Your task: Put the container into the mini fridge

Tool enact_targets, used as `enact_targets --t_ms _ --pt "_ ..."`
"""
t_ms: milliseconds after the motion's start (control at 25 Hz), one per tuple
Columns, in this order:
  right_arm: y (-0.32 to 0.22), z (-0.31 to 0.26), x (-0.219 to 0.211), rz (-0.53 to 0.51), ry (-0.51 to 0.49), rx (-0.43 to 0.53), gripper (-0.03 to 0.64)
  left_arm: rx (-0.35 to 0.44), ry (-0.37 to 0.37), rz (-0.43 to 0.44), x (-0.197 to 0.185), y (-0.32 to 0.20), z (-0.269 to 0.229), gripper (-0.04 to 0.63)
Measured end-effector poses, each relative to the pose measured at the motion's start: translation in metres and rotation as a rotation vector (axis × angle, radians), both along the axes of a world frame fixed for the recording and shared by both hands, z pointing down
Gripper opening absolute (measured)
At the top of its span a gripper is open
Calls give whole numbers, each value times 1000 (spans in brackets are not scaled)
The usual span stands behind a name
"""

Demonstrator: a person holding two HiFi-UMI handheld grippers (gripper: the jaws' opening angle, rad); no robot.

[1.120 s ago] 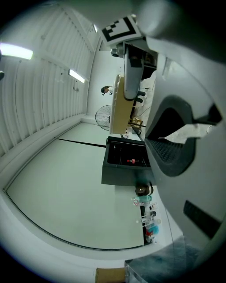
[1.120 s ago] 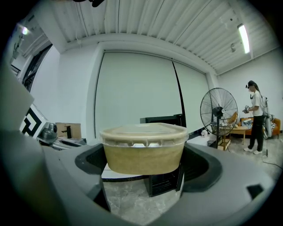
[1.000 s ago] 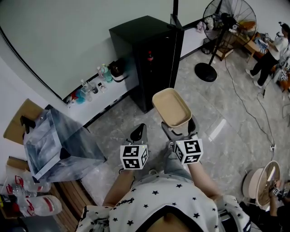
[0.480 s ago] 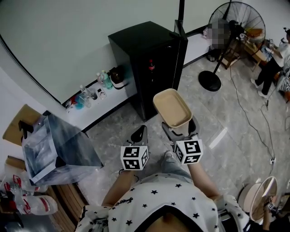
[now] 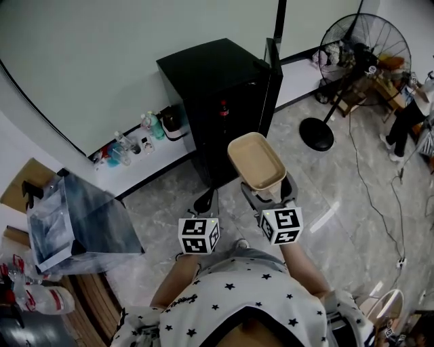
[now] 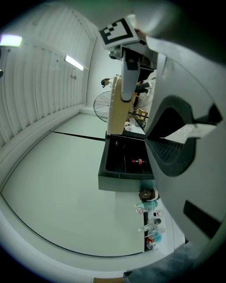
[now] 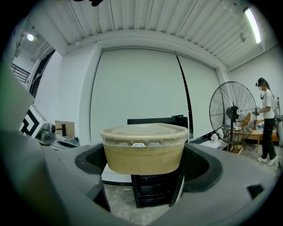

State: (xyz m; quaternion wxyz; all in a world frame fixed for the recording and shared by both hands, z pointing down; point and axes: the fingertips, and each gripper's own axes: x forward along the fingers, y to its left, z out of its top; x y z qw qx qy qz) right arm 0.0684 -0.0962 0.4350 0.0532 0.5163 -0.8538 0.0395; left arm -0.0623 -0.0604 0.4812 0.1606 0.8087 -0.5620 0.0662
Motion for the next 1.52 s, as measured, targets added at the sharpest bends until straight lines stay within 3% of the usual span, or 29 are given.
enact_targets --t_ms 680,1120,1520 --pt "-98 13 30 -104 -14 -17 509 -11 -5 -90 41 -89 11 12" --pt "-126 24 16 -142 -17 -36 509 -47 -7 -128 30 -113 24 12" --pt "-190 38 -4 -153 -6 -51 508 -54 -8 -135 16 -169 31 12"
